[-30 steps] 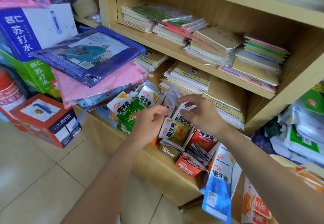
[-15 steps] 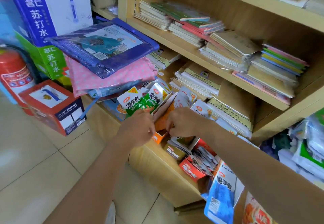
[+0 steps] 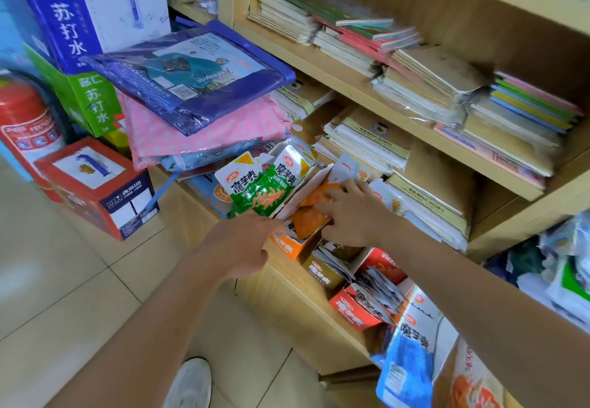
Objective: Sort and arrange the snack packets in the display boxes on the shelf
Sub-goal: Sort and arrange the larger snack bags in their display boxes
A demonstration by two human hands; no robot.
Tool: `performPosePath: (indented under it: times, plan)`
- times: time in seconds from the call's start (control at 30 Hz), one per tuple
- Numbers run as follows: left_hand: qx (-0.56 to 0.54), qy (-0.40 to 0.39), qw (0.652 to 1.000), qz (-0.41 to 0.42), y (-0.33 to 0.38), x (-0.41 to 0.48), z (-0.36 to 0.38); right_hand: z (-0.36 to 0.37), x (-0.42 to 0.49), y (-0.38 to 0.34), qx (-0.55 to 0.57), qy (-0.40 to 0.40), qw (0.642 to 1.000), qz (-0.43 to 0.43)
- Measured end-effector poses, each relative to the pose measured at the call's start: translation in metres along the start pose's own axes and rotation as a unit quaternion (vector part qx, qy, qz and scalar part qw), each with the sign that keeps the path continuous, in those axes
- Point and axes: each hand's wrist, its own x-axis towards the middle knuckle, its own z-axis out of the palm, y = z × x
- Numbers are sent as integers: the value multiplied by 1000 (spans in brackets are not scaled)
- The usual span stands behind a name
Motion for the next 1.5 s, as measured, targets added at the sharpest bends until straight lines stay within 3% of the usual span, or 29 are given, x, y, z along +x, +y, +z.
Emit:
performPosePath:
  times: [0.13, 0.2, 0.3, 0.37, 0.43, 0.5, 0.63, 0.77, 0.9, 1.07, 1.27, 1.37, 1.5]
  plan:
    - [31, 0, 999, 9, 8, 1, -3, 4, -10, 8, 25, 51, 998, 13]
    - [42, 0, 999, 8, 10, 4, 0, 5, -11, 9, 88, 93, 992, -18]
    - [38, 35, 999, 14, 11, 7, 5, 8, -12, 12, 299, 199, 932, -53]
    - [31, 59, 997, 24, 12, 10, 7, 9, -9, 16, 331, 282, 899, 46]
    - [20, 89, 995, 25, 14, 12, 10, 7, -4, 22, 310, 250, 901, 173]
    - [5, 125, 992, 25, 16, 15, 12, 9, 3, 28, 336, 198, 903, 181]
    - [-77, 176, 981, 34, 17, 19, 12, 11, -12, 19, 384, 220, 894, 65]
    - [-141, 176, 974, 23, 20, 21, 9, 21, -35, -1, 425, 172, 885, -82]
    - [-156, 185, 970, 27, 18, 18, 3, 30, -38, -8, 375, 190, 892, -165]
    - [-142, 197, 970, 18, 13, 12, 1, 32, -43, -8, 333, 189, 911, -151]
    - [-120, 185, 975, 8, 15, 10, 0, 18, -51, -16, 198, 63, 977, -47]
    - [-113, 249, 962, -6, 12, 14, 4, 7, -48, -15, 267, 40, 962, -37]
    - [-82, 401, 910, -71, 10, 15, 0, -9, -24, -9, 399, 166, 902, -5]
